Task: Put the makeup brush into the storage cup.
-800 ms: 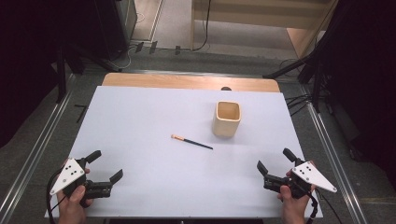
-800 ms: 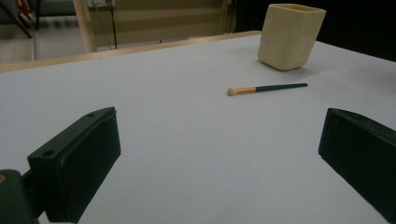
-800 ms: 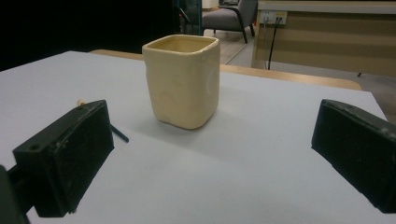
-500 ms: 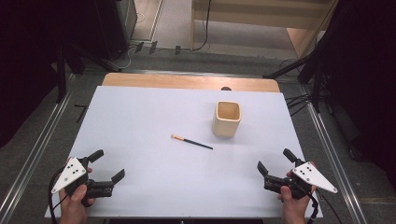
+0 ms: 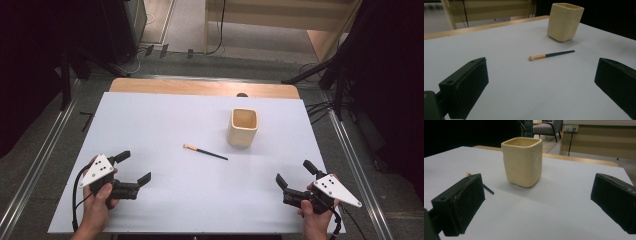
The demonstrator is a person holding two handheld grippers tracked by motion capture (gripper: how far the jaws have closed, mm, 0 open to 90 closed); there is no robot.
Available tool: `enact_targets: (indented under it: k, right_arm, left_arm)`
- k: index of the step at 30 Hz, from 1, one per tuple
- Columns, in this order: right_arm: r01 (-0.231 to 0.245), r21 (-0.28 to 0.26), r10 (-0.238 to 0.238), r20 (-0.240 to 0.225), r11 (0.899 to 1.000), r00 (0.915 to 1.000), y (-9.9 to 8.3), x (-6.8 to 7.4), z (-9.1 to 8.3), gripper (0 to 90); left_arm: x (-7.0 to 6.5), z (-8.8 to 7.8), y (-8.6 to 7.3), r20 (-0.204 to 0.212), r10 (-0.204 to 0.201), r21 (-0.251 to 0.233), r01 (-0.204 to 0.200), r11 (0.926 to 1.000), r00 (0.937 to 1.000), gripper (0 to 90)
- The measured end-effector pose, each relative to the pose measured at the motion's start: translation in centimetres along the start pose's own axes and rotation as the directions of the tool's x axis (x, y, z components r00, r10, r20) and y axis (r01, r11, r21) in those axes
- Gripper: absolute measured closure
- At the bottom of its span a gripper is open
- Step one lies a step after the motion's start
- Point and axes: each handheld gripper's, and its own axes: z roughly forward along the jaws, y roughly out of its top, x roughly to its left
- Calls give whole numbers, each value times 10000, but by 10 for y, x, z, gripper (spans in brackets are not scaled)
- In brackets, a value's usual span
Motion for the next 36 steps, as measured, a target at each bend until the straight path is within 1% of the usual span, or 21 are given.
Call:
enact_targets:
  k: [1, 2, 5, 6, 8, 9, 14, 19, 22, 24, 32, 34, 35, 36]
  right_arm:
    - [5, 9, -5, 1, 10000, 10000, 0, 0, 0, 0]
    - [-22, 26, 22, -4, 10000, 10000, 0, 0, 0, 0]
    - [-31, 8, 31, -34, 10000, 10000, 0, 1, 1, 0]
    - [-12, 6, 12, -33, 10000, 10000, 0, 1, 2, 0]
    - [21, 9, -21, -84, 10000, 10000, 0, 2, 3, 0]
    - [21, 9, -21, -84, 10000, 10000, 0, 2, 3, 0]
    - [52, 110, -50, -151, 9999, 9999, 0, 3, 4, 0]
    - [49, 162, -46, -207, 9999, 9998, -1, 3, 5, 0]
    - [90, 200, -85, -247, 9998, 9997, -1, 3, 6, 0]
    - [111, 207, -106, -259, 9997, 9996, -2, 3, 6, 0]
    - [90, 248, -82, -302, 9997, 9995, -2, 3, 7, 1]
    - [90, 253, -82, -306, 9996, 9995, -2, 3, 7, 1]
    - [80, 267, -72, -301, 9996, 9995, -2, 2, 7, 1]
    - [82, 265, -74, -303, 9996, 9995, -2, 2, 7, 1]
  left_arm:
    - [0, 0, 0, 0, 0, 0, 0, 10000, 10000, 0]
    - [0, 4, 2, 52, 10, -14, -10, 10000, 10000, 0]
    - [-1, 17, 8, 225, 45, -45, -44, 10000, 9997, 0]
    - [-1, 27, 11, 315, 186, 28, -187, 9998, 9993, 0]
    - [-2, 35, 13, 412, 163, 23, -164, 9999, 9990, 0]
    - [-2, 35, 13, 412, 163, 23, -164, 9999, 9990, 0]
    - [-2, 57, 17, 584, 229, 144, -238, 9996, 9980, 0]
    - [-2, 74, 22, 745, 307, 326, -332, 9989, 9968, 0]
    - [-3, 84, 25, 825, 430, 482, -471, 9977, 9957, 0]
    - [-4, 90, 28, 860, 406, 516, -452, 9976, 9955, 0]
    - [-7, 111, 39, 1089, 559, 690, -637, 9956, 9925, 0]
    - [-9, 117, 42, 1130, 702, 801, -795, 9936, 9911, 0]
    - [-11, 122, 45, 1213, 807, 872, -916, 9920, 9893, 0]
    - [-11, 122, 45, 1213, 807, 872, -916, 9920, 9893, 0]
